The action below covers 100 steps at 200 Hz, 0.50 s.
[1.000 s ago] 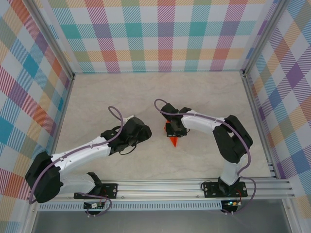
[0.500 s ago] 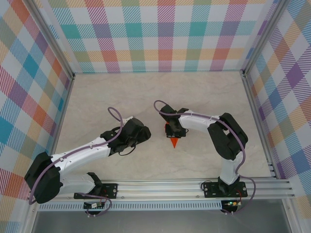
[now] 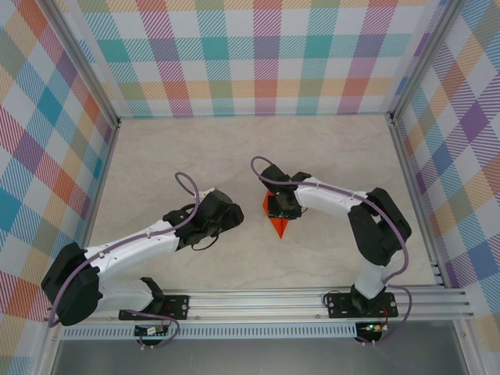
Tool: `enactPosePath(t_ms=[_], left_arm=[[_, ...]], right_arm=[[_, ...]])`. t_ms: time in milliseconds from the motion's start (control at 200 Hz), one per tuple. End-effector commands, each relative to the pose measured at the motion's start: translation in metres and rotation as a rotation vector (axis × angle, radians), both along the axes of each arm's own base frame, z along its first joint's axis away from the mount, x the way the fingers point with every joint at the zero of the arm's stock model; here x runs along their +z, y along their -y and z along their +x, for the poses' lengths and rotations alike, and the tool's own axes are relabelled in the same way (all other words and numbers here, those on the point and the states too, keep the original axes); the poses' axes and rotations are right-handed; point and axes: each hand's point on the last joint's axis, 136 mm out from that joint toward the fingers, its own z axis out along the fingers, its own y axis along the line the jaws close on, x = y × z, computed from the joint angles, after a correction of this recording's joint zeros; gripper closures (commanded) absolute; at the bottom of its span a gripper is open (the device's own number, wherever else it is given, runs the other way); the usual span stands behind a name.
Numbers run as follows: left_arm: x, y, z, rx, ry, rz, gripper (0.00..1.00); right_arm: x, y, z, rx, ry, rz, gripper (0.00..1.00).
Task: Fold a paper plane with a square sheet of paper (pick it up from the middle)
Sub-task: Turn over a paper plane at the center of the table, then reset both arms
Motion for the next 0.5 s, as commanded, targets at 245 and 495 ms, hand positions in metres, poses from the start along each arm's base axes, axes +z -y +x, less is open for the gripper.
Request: enactPosePath(t_ms=[245, 495], left_arm=[[0.011, -0.026, 0.007, 0.026, 0.065, 0.116, 0.29], [0.022, -0.069, 0.009, 0.066, 0.142, 0.294, 0.04]], right_arm=[[0.103, 0.07, 0.001, -0.065, 0.404, -0.075, 0.46], [0.163, 0.164, -0.001, -0.236, 0.735, -0.267, 0.0]])
